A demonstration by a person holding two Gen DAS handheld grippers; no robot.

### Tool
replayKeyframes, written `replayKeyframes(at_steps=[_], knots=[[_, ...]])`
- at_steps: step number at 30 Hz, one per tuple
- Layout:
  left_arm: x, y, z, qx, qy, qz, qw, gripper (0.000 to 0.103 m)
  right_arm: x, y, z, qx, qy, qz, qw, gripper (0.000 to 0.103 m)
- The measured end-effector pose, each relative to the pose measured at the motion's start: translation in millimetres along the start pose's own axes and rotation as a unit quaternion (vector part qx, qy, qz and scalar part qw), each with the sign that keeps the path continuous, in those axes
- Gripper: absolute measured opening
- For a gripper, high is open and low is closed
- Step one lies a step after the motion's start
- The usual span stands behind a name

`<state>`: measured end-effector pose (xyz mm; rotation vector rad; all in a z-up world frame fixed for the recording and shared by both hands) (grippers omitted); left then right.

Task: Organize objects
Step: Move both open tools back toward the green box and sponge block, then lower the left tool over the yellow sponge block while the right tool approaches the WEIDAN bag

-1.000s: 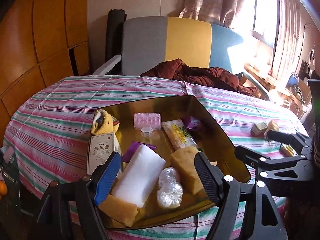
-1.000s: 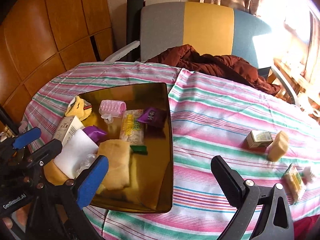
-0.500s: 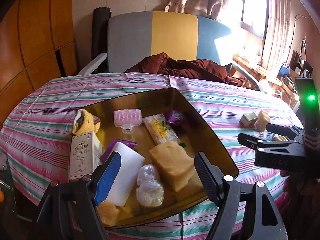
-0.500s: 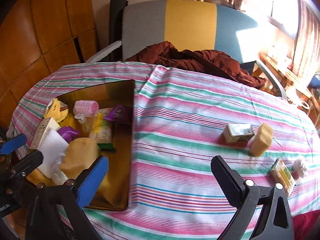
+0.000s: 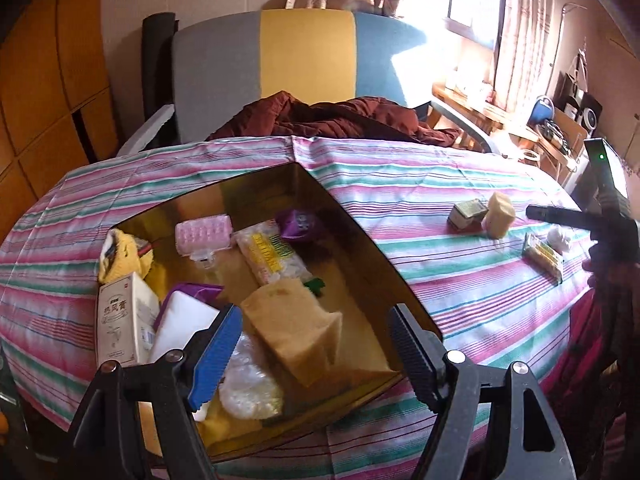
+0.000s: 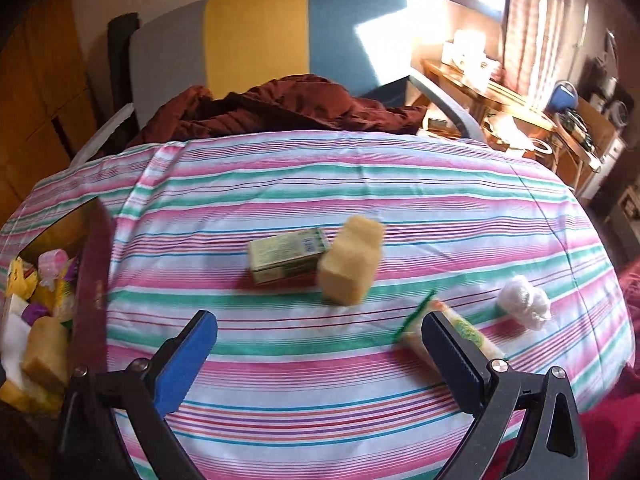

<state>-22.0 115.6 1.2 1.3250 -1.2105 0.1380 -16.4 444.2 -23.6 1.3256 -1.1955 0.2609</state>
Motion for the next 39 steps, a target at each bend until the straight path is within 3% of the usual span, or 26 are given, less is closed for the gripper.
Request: replayKeyframes(at_steps=[5, 8, 11, 24, 39], knots=[[-16, 9, -24, -0.031, -0.012, 0.017, 0.9993, 0.076, -30, 9, -91, -0.122, -0.048, 0.027, 0.991, 0.103], [-27, 16, -42, -0.051, -0.026, 0.028, 0.9980, 0.076, -47, -4, -138, -0.231, -0.052, 0.059, 0.970, 0.103], [-43, 24, -64, -0.071, -0.042, 0.040, 0.9958, 0.076, -61, -17, -160, -0.306, -0.016, 0.094, 0.947, 0.103], [-112, 60, -157, -0.152, -0.098, 0.075, 0.9807, 0.072, -58, -23, -169, -0.347, 0.038, 0.088, 0.933, 0.103], [-206, 100, -213, -0.176, -0.120, 0.113, 0.9705, 0.068, -61, -26, -176, -0.379, 0.076, 0.088, 0.918, 0.103]])
Point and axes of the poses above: each gripper's, at about its wrist camera, not at the fingertips, and x roughly against the way its jaws point, z to its left, y to its top, the point moved 1 cm from there along -x, roughly the way its jaws point, and after that the axes turned 14 degrees about -y, right-handed, at the moved point
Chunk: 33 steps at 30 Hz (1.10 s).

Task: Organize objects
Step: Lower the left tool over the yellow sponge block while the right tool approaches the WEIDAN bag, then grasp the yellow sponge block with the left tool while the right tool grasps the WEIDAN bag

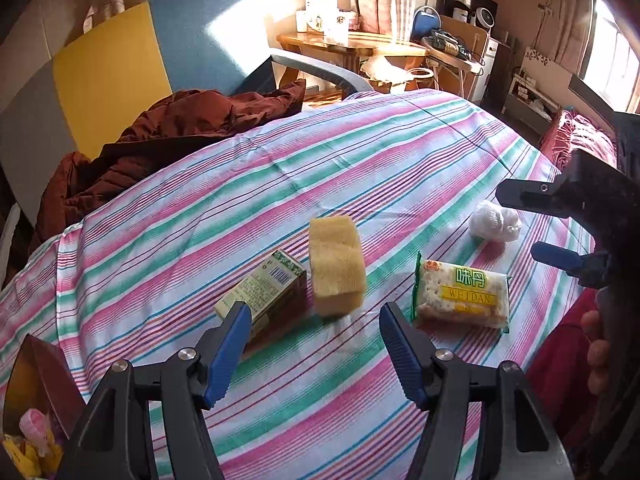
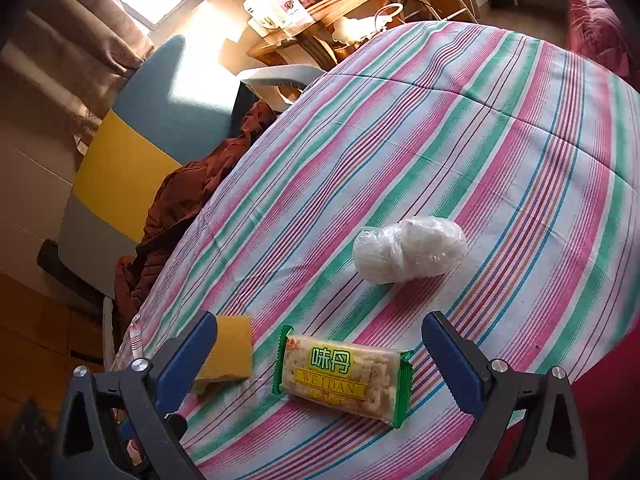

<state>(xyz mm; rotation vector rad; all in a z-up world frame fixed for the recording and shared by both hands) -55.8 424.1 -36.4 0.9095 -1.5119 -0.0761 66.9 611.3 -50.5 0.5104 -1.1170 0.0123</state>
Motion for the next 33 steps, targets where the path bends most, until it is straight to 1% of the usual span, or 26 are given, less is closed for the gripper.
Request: replayKeyframes(at_steps=[4, 6, 7, 8, 9, 10, 12, 13, 17, 19, 22, 24, 26, 29, 31, 33], knots=[[-24, 15, -2, -0.012, 0.009, 0.000, 0.9999, 0.068, 2, 3, -6, -0.015, 0.006, -0.001, 1.000, 0.103], [-39, 20, -1, -0.013, 0.014, 0.008, 0.9998, 0.068, 1, 4, -9, -0.024, 0.005, -0.001, 1.000, 0.103], [-48, 22, 1, -0.013, 0.015, 0.018, 0.9996, 0.065, 0, 4, -9, -0.026, 0.005, 0.001, 1.000, 0.103], [-55, 23, 1, -0.013, 0.014, 0.027, 0.9994, 0.057, -2, 4, -10, -0.026, 0.004, 0.003, 1.000, 0.103], [-59, 22, 0, -0.019, 0.013, 0.031, 0.9993, 0.041, -3, 3, -9, -0.024, 0.002, 0.006, 1.000, 0.103], [-56, 22, -5, -0.033, 0.016, 0.020, 0.9991, 0.039, -4, 3, -8, -0.023, 0.002, 0.008, 1.000, 0.103], [-47, 19, -11, -0.041, -0.001, 0.006, 0.9991, 0.037, -5, 3, -7, -0.020, -0.001, 0.010, 1.000, 0.103], [-42, 18, -13, -0.044, -0.002, 0.001, 0.9990, 0.037, -5, 3, -7, -0.021, -0.002, 0.009, 1.000, 0.103], [-27, 1, -12, -0.030, -0.019, 0.000, 0.9994, 0.036, -8, 3, -9, -0.024, -0.009, 0.013, 1.000, 0.103], [-18, -14, -12, -0.023, -0.024, 0.004, 0.9994, 0.036, -11, 3, -7, -0.017, -0.016, 0.017, 1.000, 0.103], [-7, -39, -9, -0.014, -0.027, 0.015, 0.9994, 0.036, -16, 0, 0, 0.006, -0.029, 0.026, 0.999, 0.103], [1, -58, -3, 0.004, -0.027, 0.023, 0.9994, 0.037, -23, -4, 8, 0.033, -0.043, 0.039, 0.998, 0.103], [10, -73, 3, 0.025, -0.037, 0.022, 0.9988, 0.037, -32, -9, 18, 0.067, -0.061, 0.053, 0.995, 0.103], [22, -90, 6, 0.041, -0.043, 0.020, 0.9980, 0.037, -42, -16, 33, 0.122, -0.100, 0.057, 0.986, 0.103], [27, -100, 5, 0.042, -0.044, 0.023, 0.9979, 0.036, -50, -22, 42, 0.158, -0.128, 0.063, 0.977, 0.103], [34, -109, 3, 0.045, -0.046, 0.023, 0.9976, 0.036, -58, -30, 48, 0.186, -0.144, 0.072, 0.969, 0.103]])
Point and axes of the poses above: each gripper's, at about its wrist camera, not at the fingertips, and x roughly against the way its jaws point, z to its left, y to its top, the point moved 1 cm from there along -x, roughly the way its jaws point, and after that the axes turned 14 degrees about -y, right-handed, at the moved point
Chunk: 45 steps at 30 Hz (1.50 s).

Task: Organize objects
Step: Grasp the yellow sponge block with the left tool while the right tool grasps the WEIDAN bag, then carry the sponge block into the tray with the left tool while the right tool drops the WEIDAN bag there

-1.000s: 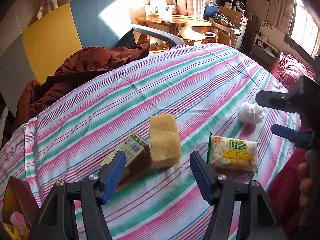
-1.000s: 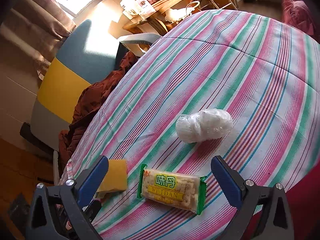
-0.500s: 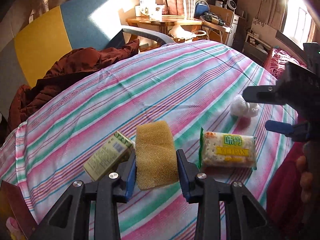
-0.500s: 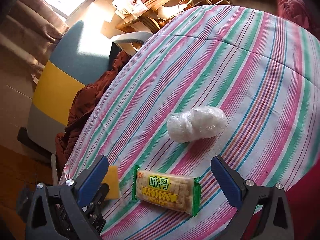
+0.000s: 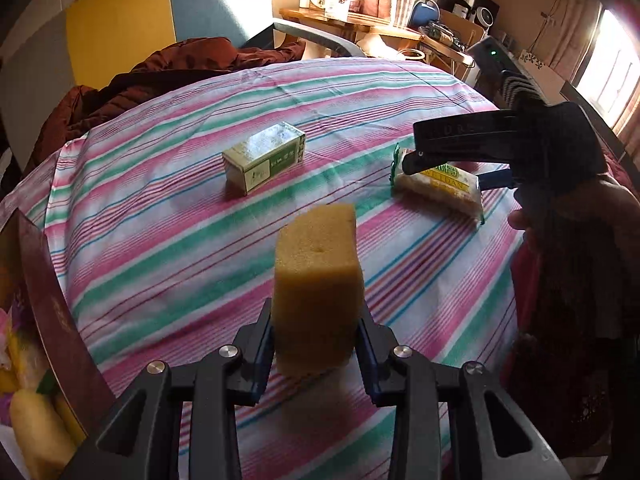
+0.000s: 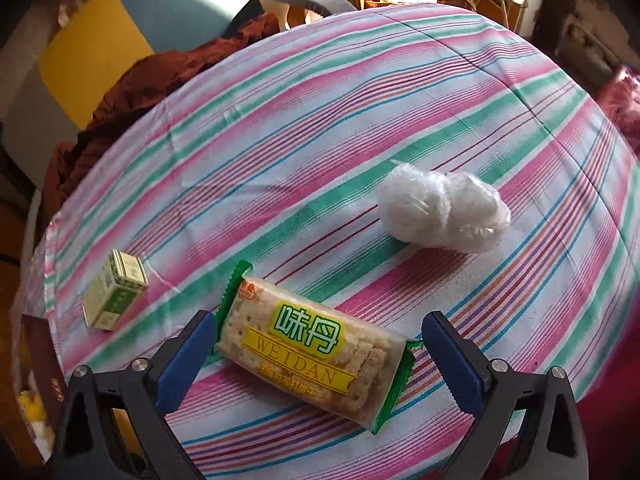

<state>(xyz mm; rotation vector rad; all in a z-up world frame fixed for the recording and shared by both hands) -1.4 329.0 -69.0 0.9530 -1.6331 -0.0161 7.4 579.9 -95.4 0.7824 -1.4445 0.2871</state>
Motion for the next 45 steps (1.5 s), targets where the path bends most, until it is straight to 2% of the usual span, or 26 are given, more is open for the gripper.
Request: replayKeyframes(at_steps=[2, 8, 10, 11, 12, 14, 19, 23, 28, 29, 30, 31, 33, 36, 41, 45], knots=[[8, -8, -1, 0.001, -0.003, -0.004, 1.0000, 0.036, -7, -3, 8, 0.022, -0.005, 0.015, 1.000, 0.103], [23, -22, 10, 0.017, 0.004, -0.010, 0.9998, 0.036, -5, -20, 38, 0.108, -0.012, 0.005, 0.994, 0.101], [22, -25, 14, 0.023, 0.003, -0.010, 0.9997, 0.036, 1, -26, 47, 0.135, -0.003, -0.012, 0.991, 0.088], [22, -26, 15, 0.025, 0.001, -0.009, 0.9996, 0.036, 4, -28, 50, 0.145, -0.006, -0.021, 0.989, 0.074], [21, -27, 15, 0.026, 0.001, -0.009, 0.9996, 0.036, 5, -31, 52, 0.152, -0.014, -0.028, 0.988, 0.066], [20, -27, 16, 0.024, 0.003, -0.010, 0.9997, 0.036, 5, -33, 53, 0.159, -0.020, -0.033, 0.987, 0.065], [12, -23, 15, 0.023, 0.004, -0.005, 0.9997, 0.037, 5, -33, 51, 0.157, -0.018, -0.034, 0.987, 0.068], [8, -23, 17, 0.026, 0.003, -0.005, 0.9996, 0.037, 6, -29, 56, 0.160, -0.032, -0.033, 0.986, 0.093], [7, -26, 18, 0.027, 0.001, -0.007, 0.9996, 0.035, 7, -24, 49, 0.152, -0.042, -0.050, 0.986, 0.093], [8, -27, 18, 0.027, 0.000, -0.010, 0.9996, 0.035, 8, -24, 51, 0.156, -0.039, -0.055, 0.985, 0.090], [11, -27, 19, 0.027, -0.001, -0.014, 0.9995, 0.035, 8, -24, 53, 0.164, -0.034, -0.054, 0.984, 0.076], [13, -27, 19, 0.028, -0.002, -0.018, 0.9994, 0.035, 7, -26, 56, 0.174, -0.026, -0.052, 0.983, 0.069], [21, -27, 19, 0.031, -0.004, -0.027, 0.9991, 0.035, 12, -31, 64, 0.194, -0.018, -0.065, 0.979, 0.050], [38, -28, 21, 0.037, -0.003, -0.042, 0.9984, 0.035, 15, -35, 63, 0.197, 0.000, -0.060, 0.979, 0.048], [76, -35, 29, 0.053, 0.004, -0.073, 0.9959, 0.035, 19, -33, 50, 0.155, 0.072, -0.031, 0.985, 0.048], [104, -43, 43, 0.074, 0.008, -0.098, 0.9924, 0.035, 25, -36, 52, 0.128, 0.125, -0.018, 0.984, 0.048]])
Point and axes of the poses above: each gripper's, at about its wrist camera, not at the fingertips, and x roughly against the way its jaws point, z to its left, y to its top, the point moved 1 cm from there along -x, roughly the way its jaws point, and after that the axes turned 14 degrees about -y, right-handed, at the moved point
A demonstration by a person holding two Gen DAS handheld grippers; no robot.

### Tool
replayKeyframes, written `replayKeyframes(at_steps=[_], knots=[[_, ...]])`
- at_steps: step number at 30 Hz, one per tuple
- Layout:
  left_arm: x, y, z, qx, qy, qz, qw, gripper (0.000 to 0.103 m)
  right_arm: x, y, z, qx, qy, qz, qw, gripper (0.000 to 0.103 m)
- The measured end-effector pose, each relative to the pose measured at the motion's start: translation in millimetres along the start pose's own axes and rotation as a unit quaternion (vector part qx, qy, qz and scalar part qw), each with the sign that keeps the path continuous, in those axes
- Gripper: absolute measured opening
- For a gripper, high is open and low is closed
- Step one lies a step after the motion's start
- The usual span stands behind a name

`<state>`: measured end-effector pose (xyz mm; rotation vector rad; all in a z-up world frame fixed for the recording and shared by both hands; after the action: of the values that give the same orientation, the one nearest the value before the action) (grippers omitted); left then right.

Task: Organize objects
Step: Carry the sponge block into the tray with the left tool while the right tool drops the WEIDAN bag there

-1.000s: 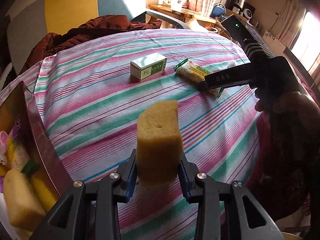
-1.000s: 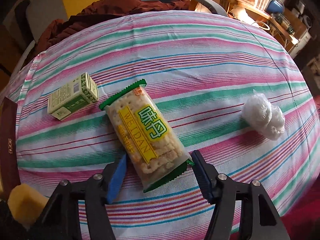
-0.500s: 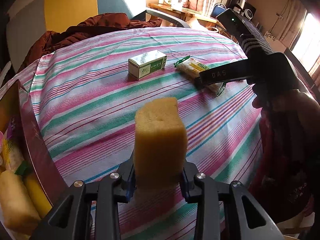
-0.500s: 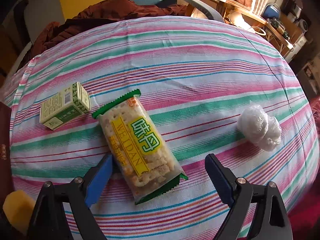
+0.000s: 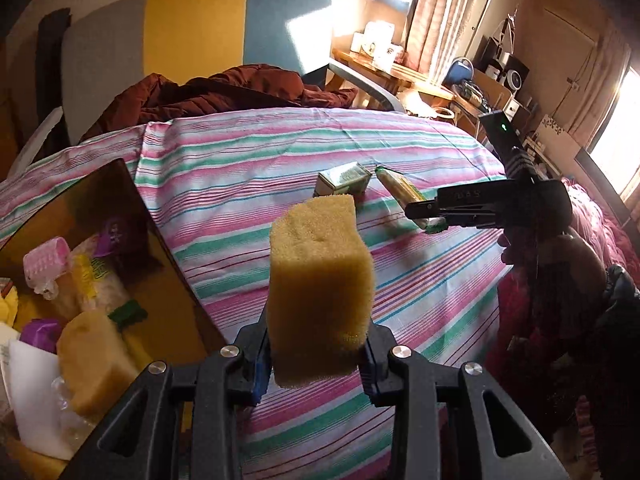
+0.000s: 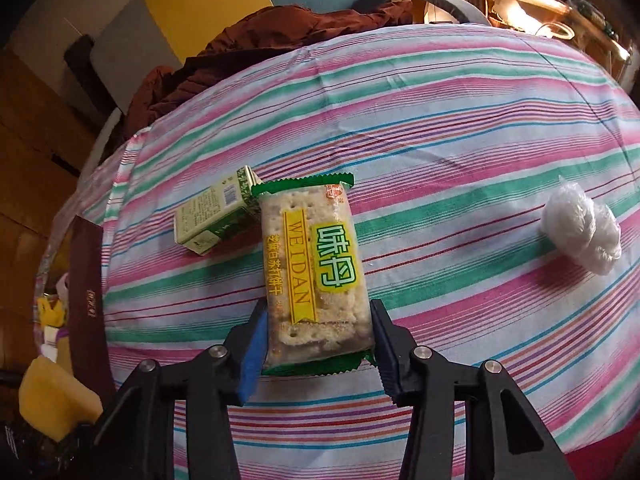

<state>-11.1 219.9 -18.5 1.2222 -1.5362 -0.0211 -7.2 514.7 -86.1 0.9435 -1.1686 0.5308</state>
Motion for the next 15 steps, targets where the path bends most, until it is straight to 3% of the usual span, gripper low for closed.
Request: replayKeyframes(at_steps=[7, 15], knots=[[55, -3, 33, 0.043, 0.020, -0.053, 0.9975, 0.035, 25, -11, 13, -0.021, 0.068, -0.010, 0.997, 0.048], [106, -25, 88, 0.112, 0.070, -0.097, 0.9865, 0.035, 63, -33, 74, 0.037, 0.119, -0.035, 0.992, 0.048]])
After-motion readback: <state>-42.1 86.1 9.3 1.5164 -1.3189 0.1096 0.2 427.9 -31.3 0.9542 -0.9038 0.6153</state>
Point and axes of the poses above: each gripper's, at about its wrist camera, not at the fingertips, and x roughly against the way its jaws point, z to its left, y to its top, the point moved 1 cm from there along -x, roughly the way its jaws point, and after that the axes turned 14 degrees about -y, right-handed, at the moved point
